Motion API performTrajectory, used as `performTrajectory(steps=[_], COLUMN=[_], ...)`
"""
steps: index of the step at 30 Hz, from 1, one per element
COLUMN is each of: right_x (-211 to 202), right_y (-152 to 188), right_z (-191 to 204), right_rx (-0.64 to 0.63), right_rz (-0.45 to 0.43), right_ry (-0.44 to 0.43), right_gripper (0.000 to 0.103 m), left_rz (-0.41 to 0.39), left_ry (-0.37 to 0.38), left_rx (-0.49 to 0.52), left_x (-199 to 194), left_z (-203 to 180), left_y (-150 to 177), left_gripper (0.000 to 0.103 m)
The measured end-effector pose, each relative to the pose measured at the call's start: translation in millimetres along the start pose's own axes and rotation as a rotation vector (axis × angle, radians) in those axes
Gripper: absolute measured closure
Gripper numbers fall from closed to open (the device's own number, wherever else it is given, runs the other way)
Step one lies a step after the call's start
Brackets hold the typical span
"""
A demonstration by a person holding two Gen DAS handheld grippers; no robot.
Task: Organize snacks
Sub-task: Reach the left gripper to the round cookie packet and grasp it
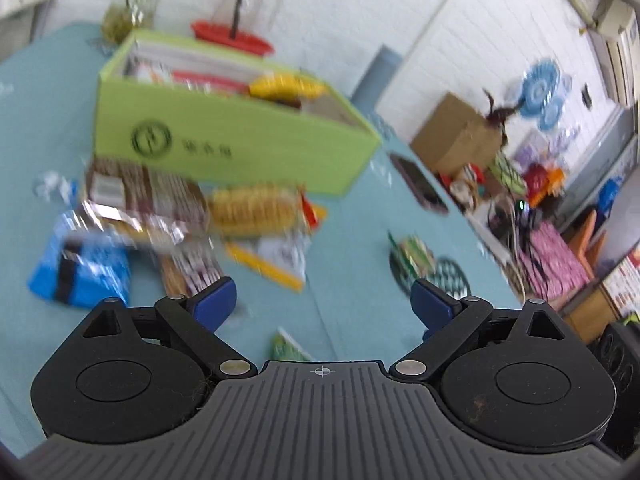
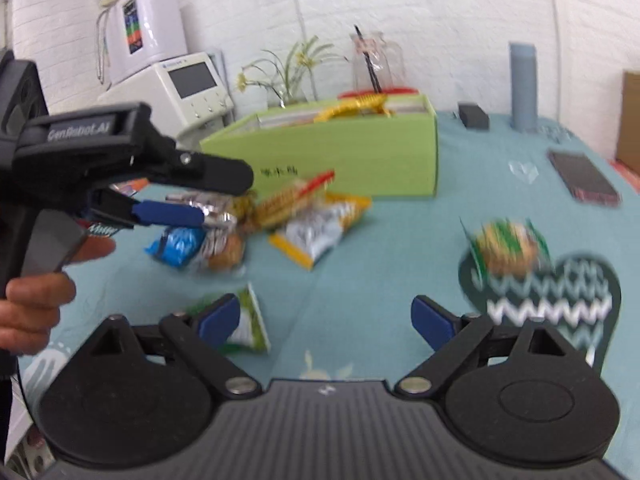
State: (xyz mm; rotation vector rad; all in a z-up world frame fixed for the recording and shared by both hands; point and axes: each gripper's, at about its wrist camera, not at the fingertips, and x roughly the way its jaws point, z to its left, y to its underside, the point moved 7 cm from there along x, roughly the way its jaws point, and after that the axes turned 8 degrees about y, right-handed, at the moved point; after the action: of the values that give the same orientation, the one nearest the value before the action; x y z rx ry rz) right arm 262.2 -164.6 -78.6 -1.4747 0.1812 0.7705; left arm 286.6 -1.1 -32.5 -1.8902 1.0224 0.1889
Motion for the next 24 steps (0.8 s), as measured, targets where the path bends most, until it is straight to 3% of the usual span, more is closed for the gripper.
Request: performTrajectory(steps=[5,9,14,16,18,21,23,24], right_x=[-6.8,-6.4,12.5,25.5,38.6,49.7,56.2,59.1], right_y=[11.5,5.0,-19.0,-26.0,-29.6,-36.7,-42.2,-44.5], right_z=[-26.9,-57.7,-79.3,-82.6,-86.7,-94.5,-98.5,-99.8], right_rx=[0.025,0.040,-0.054,-0.046,-0.035,-0.055,-0.061,-0.067], right_rz=[0.002,-0.006,0.024,0.046,0.085,0.107,0.123,0.127], right_ry=[0.103,0.121,0.105,0.052,0.019,0.011,0.007,0.009], right_gripper=[0.011,0.011,0.011,0.011,0.011,0.011,0.011,0.011], left_rz=[0.073,0.125,0.153,0.198,0.271,0.378,0.439,0.426], left_ry=[0.035,0.031,0.130,0.175,0.156,0.131,0.135,0.146], left_rx=[0.036,0.077,0.142,0.167,0.159,0.210,0.227,0.232], left_x=[23.4,49.9,107.0,138.8,173.0,214.9,229.1,228.4], left_z=[-26.7,-45.0,-79.2,-92.0,-96.0,-96.3,-93.6,-92.5], left_y=[13.7,11.8,-45.4,-64.3,-74.0,-71.1,-61.6,-58.4], left_gripper=[0.021,0.021,0.022,0.021,0.022,0.033,0.055,0.054])
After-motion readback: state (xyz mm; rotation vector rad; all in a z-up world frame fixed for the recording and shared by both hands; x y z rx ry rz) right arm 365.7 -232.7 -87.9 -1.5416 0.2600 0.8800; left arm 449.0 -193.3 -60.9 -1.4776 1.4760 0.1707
